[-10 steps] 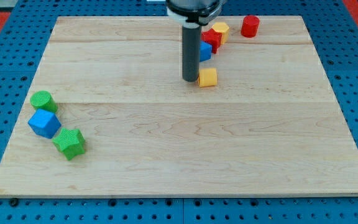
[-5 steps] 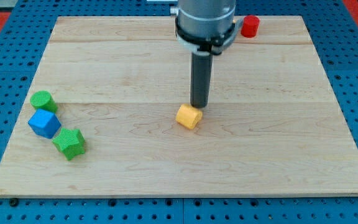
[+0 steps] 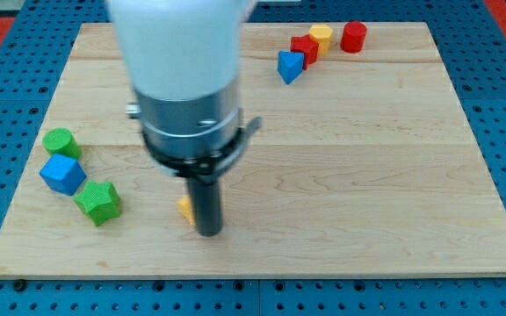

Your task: Move yellow heart below green star

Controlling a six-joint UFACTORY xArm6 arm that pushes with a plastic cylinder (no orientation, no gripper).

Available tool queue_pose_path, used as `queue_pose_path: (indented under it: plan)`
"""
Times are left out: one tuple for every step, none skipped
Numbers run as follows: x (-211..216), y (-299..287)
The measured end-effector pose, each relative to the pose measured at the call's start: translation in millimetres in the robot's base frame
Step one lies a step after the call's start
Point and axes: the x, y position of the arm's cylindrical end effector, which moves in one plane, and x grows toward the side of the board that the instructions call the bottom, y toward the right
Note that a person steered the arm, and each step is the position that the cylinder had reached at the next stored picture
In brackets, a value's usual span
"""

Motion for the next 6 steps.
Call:
queue_pose_path:
  plan:
    - [-7,-15]
    - [-31,30]
    - [-55,2]
    - [-13,-101]
    - [-11,-92]
    - [-14,-41]
